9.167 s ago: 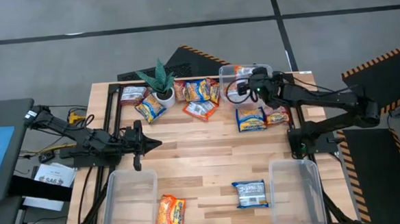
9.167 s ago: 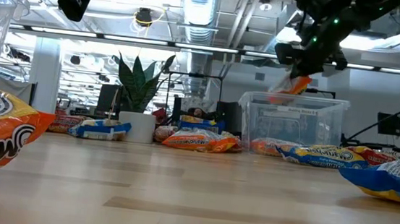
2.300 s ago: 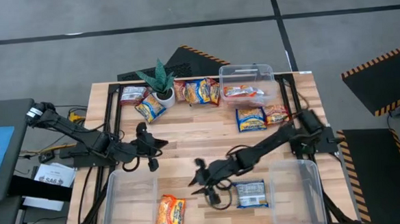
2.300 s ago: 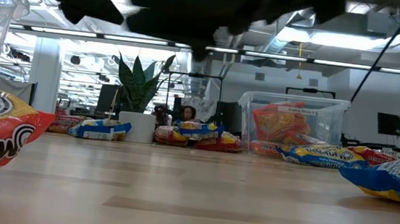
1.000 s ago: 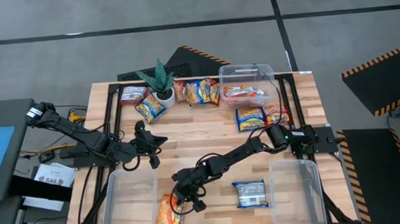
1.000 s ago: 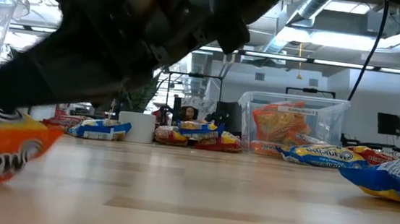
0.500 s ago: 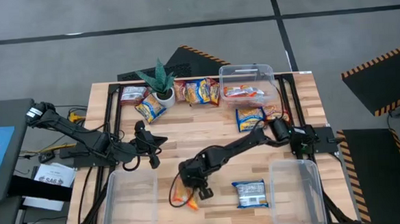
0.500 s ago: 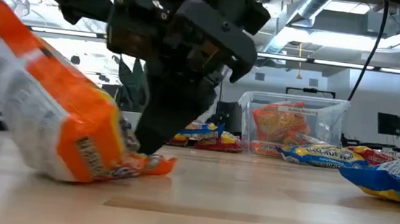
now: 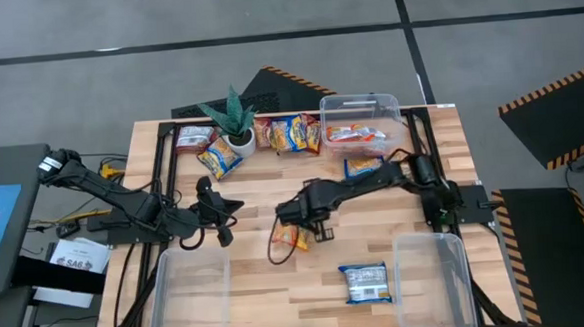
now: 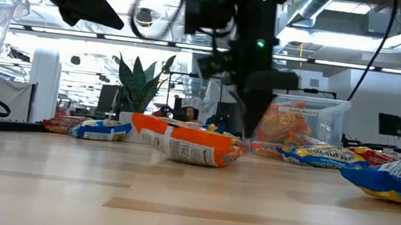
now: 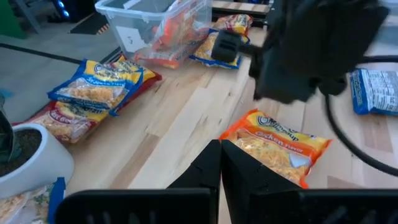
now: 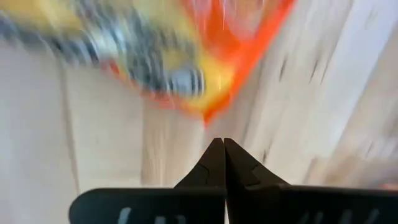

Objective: Sort Maruchan noodles
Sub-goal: Put the orange noodle pack into the top transparent bin

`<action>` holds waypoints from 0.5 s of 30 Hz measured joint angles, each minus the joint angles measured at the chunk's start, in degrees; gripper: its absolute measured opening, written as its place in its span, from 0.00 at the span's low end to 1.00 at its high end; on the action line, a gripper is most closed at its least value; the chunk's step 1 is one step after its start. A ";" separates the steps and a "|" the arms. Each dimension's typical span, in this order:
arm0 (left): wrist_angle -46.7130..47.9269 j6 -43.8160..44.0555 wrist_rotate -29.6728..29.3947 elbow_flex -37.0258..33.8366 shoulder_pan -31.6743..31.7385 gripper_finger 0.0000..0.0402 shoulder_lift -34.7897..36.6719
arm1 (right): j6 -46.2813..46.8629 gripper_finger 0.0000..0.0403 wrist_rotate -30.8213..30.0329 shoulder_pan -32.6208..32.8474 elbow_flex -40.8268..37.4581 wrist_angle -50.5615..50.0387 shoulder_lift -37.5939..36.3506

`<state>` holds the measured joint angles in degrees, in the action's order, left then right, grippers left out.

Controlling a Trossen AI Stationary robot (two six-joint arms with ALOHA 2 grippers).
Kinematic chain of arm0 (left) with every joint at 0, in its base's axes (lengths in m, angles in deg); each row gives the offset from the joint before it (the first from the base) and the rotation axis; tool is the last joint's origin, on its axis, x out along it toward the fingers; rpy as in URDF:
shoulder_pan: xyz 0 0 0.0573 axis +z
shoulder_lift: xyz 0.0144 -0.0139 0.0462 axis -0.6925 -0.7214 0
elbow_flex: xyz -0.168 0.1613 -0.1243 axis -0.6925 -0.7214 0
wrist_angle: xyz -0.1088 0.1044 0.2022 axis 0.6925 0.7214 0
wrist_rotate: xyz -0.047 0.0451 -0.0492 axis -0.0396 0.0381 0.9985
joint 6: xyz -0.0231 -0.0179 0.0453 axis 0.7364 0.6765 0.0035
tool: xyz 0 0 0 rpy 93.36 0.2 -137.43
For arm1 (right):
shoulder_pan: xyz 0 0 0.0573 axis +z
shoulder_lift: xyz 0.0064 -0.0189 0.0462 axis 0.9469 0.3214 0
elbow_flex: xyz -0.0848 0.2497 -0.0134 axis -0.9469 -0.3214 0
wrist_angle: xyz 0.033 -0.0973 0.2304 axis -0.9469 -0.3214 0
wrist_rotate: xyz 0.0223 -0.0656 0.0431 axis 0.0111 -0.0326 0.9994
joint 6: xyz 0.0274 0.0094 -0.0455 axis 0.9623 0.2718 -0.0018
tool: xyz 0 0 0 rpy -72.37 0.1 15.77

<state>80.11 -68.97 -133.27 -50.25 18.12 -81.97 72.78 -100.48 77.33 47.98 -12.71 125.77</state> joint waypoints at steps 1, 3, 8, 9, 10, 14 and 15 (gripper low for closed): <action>0.18 0.14 0.06 0.00 -0.02 0.00 0.00 | 0.02 0.02 -0.19 -0.39 -1.23 0.01 -0.69; 0.21 0.31 0.05 0.00 -0.04 0.00 0.00 | 0.06 0.02 -0.31 -1.10 -3.46 0.42 -3.04; 0.17 -0.17 0.00 0.00 -0.04 0.00 0.00 | 2.22 0.03 -1.33 -2.23 -7.11 1.71 -9.76; 0.16 -0.17 0.00 0.00 -0.04 0.00 0.00 | 3.08 0.03 -1.39 -2.27 -7.63 2.43 -11.22; 0.16 -0.13 -0.01 0.00 -0.04 0.00 0.00 | 3.78 0.03 -1.48 -2.19 -7.94 3.52 -12.59; -0.04 0.72 0.05 0.00 -0.07 0.00 0.00 | 5.30 0.04 0.17 -0.60 -10.97 12.32 -18.35; -0.04 1.02 0.15 0.02 -0.09 0.00 0.00 | 5.74 0.05 0.93 -0.16 -12.01 14.74 -19.23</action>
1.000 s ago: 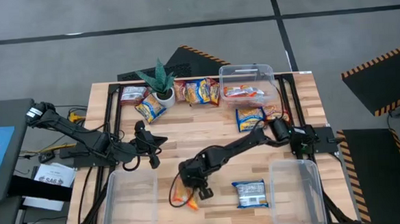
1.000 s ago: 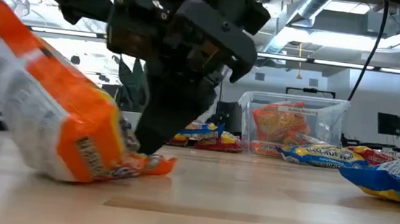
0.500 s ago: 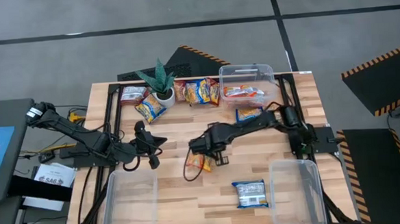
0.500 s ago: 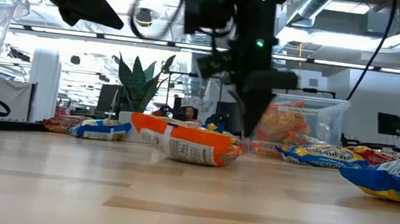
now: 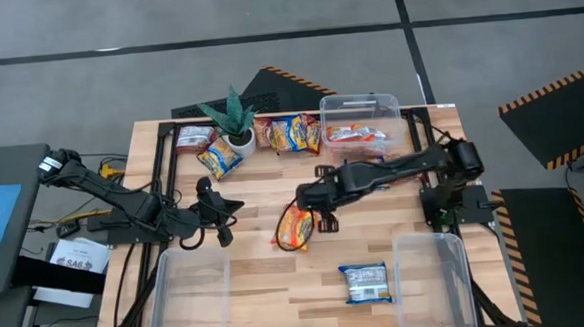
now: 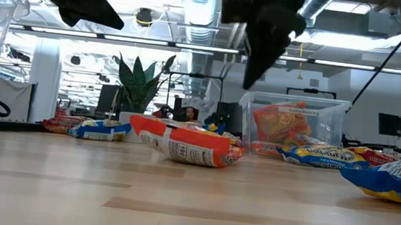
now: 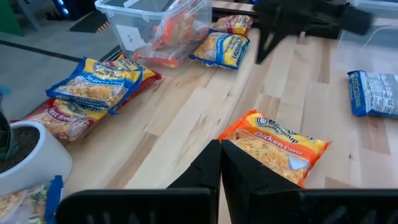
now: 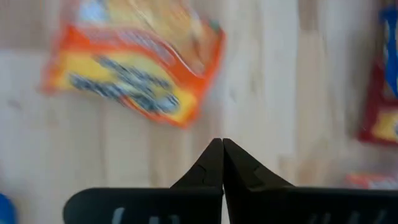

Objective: Sort Maruchan noodles
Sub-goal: Put the orange noodle pack into the top transparent bin

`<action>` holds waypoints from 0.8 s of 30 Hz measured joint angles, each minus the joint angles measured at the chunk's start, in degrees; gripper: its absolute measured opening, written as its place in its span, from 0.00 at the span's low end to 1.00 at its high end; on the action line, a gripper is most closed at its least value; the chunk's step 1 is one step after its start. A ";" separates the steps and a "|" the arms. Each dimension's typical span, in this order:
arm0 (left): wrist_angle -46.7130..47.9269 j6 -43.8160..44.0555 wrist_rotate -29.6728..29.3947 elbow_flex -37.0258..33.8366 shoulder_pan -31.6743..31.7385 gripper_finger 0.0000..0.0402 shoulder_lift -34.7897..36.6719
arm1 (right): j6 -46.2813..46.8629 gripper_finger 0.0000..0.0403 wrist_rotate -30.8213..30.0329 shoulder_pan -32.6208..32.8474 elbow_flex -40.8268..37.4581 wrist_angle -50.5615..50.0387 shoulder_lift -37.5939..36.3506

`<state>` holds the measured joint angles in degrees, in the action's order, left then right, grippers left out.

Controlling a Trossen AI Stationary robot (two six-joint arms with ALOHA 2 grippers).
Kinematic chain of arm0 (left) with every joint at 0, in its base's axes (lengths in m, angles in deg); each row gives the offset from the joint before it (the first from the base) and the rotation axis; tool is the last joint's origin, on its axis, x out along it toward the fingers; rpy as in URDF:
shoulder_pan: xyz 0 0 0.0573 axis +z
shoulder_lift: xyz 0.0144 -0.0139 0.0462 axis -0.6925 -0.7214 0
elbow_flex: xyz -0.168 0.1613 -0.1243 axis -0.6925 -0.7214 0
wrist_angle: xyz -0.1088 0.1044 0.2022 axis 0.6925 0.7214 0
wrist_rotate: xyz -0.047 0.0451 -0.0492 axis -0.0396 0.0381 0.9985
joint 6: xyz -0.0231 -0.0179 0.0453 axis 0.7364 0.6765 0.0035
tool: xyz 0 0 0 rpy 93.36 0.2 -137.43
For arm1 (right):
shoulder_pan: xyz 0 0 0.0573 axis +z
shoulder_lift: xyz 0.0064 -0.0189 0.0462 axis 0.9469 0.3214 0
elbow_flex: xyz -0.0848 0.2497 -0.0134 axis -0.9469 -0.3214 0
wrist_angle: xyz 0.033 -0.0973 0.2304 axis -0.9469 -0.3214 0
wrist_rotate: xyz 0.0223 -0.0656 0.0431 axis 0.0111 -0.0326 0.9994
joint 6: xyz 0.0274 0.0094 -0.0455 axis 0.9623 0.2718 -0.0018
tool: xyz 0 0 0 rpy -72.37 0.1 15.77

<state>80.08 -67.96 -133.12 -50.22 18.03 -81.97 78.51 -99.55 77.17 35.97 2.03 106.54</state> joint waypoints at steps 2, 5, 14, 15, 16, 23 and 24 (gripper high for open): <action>0.07 0.17 0.35 0.00 -0.01 0.00 0.00 | 0.36 0.07 1.57 0.69 -2.17 5.09 -1.41; 0.08 -0.08 0.39 0.00 -0.02 0.00 0.00 | 1.91 0.12 5.44 0.94 -4.47 10.39 -1.97; -0.54 -0.85 0.40 0.00 -0.02 0.00 0.00 | 1.93 0.47 11.31 1.49 -6.86 19.78 4.95; -0.51 -0.43 0.41 0.02 -0.02 0.00 0.00 | 0.77 0.52 11.28 1.72 -6.56 19.69 6.05; -0.28 -0.27 0.42 0.02 -0.02 0.00 0.00 | -0.65 0.56 11.32 1.85 -6.14 20.45 7.14; -0.49 -1.42 0.31 0.02 0.00 0.00 0.02 | -4.68 0.75 10.39 1.68 -5.50 18.81 10.17; -0.37 -1.42 0.28 0.02 0.00 0.00 0.02 | -4.65 0.76 10.26 1.43 -5.45 19.75 10.67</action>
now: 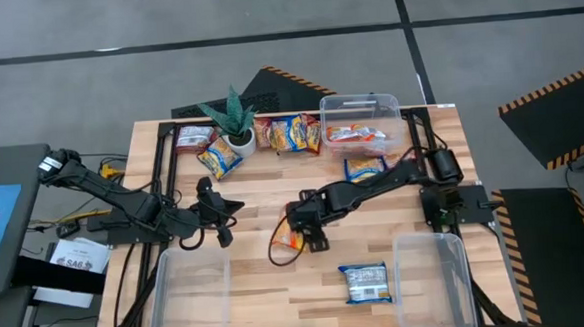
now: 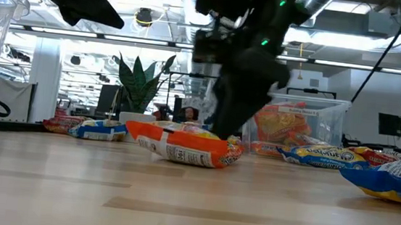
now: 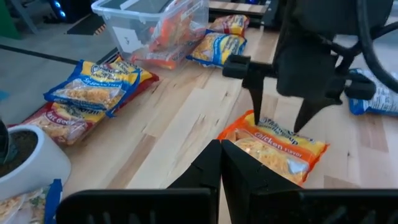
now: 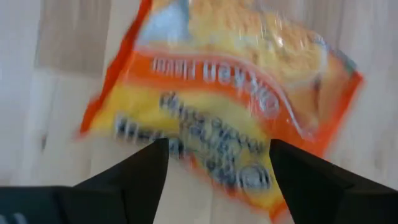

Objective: Sort Maruchan noodles
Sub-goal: Put the orange noodle pack into the top transparent bin

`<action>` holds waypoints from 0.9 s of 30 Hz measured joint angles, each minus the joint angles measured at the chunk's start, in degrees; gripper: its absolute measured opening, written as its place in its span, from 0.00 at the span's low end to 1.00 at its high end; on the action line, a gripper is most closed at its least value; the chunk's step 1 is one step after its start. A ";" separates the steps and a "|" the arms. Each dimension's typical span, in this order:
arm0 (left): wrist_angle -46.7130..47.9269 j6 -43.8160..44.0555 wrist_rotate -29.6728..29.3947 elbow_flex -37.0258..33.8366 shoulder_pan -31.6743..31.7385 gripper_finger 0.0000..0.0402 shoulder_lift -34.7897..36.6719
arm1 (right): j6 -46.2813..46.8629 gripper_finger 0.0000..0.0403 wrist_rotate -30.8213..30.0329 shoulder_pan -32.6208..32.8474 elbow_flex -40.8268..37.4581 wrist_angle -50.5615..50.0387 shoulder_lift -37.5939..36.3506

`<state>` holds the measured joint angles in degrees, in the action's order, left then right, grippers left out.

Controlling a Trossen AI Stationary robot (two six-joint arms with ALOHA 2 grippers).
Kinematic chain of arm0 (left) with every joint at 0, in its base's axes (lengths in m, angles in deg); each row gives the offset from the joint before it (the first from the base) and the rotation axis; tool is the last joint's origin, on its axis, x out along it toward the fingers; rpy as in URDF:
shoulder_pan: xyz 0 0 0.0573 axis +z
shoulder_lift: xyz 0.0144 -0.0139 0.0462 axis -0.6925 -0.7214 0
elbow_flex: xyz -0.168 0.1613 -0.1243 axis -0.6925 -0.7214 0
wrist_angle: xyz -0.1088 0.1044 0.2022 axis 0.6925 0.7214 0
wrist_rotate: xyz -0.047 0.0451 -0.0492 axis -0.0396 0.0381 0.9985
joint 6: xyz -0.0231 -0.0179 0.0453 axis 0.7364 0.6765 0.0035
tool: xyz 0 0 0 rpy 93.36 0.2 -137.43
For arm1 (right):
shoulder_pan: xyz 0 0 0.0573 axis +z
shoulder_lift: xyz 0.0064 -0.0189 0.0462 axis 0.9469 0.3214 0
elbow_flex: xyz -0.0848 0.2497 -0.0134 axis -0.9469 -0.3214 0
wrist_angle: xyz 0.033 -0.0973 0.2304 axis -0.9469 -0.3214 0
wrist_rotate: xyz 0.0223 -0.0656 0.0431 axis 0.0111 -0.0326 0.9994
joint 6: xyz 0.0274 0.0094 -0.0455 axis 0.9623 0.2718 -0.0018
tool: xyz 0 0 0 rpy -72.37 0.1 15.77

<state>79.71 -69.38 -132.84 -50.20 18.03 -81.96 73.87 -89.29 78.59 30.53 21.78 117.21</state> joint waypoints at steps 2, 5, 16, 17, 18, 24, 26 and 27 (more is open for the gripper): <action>-0.18 0.18 -0.16 0.00 0.02 0.00 0.00 | -0.04 0.76 -0.95 -0.20 -0.03 -0.51 0.62; 0.11 0.22 -0.19 0.00 0.02 0.00 -0.02 | -0.38 0.76 -1.25 -0.36 -0.20 -0.09 1.55; 0.32 -0.83 -0.30 0.11 -0.08 0.00 0.54 | -1.52 0.31 -7.26 0.59 -0.59 -3.77 2.25; 0.23 -1.03 -0.30 0.14 -0.28 0.00 1.01 | -1.50 0.20 -8.08 0.67 -0.59 -4.92 1.82; 0.20 -1.09 -0.27 0.17 -0.56 0.00 1.64 | -1.22 0.11 -8.37 0.55 -0.59 -6.17 1.37; 5.65 0.31 -2.50 0.17 -4.26 0.00 7.05 | 2.77 0.04 -8.60 -0.47 -2.47 -10.61 -1.74; 6.27 0.94 -5.21 -0.43 -6.21 0.00 9.29 | 3.85 0.02 -8.60 -0.41 -4.81 -8.70 -4.30; 6.44 0.98 -6.96 -1.04 -7.21 0.00 10.40 | 4.69 0.02 -8.83 -0.40 -6.58 -7.57 -5.95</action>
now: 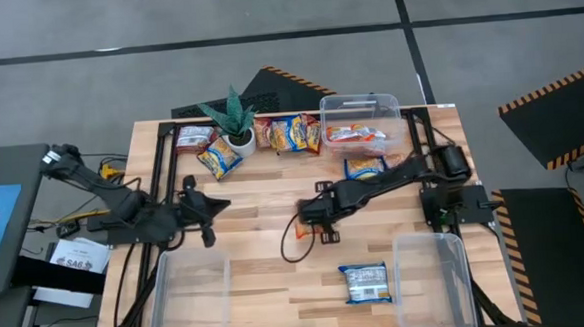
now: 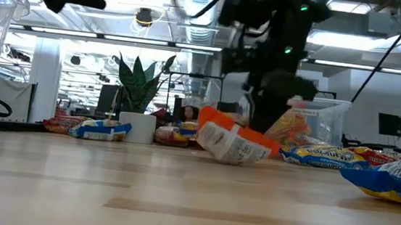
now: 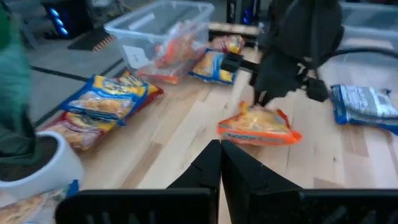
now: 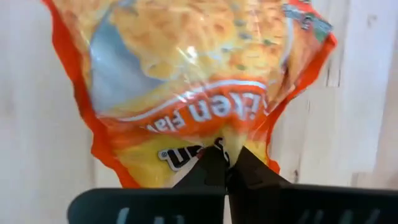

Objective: Sort Maruchan noodles
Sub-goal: Put the orange noodle pack into the top transparent bin

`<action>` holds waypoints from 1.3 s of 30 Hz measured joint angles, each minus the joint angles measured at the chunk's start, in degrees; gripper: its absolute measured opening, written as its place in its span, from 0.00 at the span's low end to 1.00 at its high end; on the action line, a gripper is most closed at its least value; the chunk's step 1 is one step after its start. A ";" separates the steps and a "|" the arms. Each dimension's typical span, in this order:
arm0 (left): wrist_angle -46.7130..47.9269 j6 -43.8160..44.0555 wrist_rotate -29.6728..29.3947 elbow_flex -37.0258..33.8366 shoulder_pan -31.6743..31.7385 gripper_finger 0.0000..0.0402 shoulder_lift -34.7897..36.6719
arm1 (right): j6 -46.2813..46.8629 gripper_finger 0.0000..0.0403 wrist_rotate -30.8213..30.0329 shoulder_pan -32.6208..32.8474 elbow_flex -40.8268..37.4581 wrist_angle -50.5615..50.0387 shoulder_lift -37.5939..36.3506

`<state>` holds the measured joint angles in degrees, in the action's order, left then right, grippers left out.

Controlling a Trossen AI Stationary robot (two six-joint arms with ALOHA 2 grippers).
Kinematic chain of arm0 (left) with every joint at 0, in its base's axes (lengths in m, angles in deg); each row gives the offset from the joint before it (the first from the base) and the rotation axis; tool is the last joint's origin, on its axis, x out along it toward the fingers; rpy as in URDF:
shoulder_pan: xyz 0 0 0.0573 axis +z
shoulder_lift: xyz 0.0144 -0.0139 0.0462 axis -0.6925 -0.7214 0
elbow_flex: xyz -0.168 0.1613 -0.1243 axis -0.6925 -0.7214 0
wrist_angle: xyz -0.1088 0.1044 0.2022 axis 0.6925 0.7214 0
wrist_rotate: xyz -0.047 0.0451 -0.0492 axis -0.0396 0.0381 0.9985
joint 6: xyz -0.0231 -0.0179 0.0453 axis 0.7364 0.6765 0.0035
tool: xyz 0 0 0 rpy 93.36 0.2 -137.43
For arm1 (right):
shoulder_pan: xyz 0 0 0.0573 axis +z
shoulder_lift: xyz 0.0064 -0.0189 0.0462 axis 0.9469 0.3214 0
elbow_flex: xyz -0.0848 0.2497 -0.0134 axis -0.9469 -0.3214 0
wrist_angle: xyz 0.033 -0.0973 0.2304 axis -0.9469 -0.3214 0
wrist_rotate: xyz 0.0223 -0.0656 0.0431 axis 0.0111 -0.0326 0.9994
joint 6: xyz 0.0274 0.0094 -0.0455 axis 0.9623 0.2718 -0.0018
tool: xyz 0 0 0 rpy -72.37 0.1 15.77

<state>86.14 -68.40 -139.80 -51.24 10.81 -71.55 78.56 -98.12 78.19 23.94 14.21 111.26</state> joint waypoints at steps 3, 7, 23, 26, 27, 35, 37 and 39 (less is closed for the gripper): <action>0.02 0.23 -3.72 -1.93 -2.63 0.00 3.11 | 3.47 0.02 -2.58 -0.02 -6.16 4.14 -6.59; -0.84 0.42 -5.45 -4.13 -3.89 0.00 6.93 | 7.32 0.02 -10.18 -0.12 -13.87 10.51 -18.16; -3.40 -0.74 -5.40 -4.79 -2.10 0.00 7.83 | 16.63 0.02 -37.16 -24.38 -17.16 7.95 -45.26; -3.42 -0.72 -5.23 -4.79 -2.07 0.00 7.85 | 20.65 0.02 -34.28 -30.28 -17.20 3.75 -43.97; -3.41 -0.73 -5.12 -4.79 -2.07 0.00 7.83 | 22.11 0.02 -33.06 -31.92 -17.20 2.53 -43.26; -3.40 -0.72 -4.90 -4.79 -2.07 0.00 7.85 | 26.24 0.05 -26.60 -38.86 -17.22 -0.62 -37.28; -3.40 -0.70 -4.90 -4.79 -2.07 0.00 7.85 | 26.86 0.05 -25.96 -39.04 -17.22 -0.81 -35.85; -3.40 -0.70 -4.88 -4.79 -2.07 0.00 7.85 | 26.43 0.06 -26.03 -39.04 -17.22 -0.98 -34.97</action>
<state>82.74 -69.10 -144.68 -56.04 8.74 -63.70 104.99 -124.15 39.15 6.72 13.23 76.29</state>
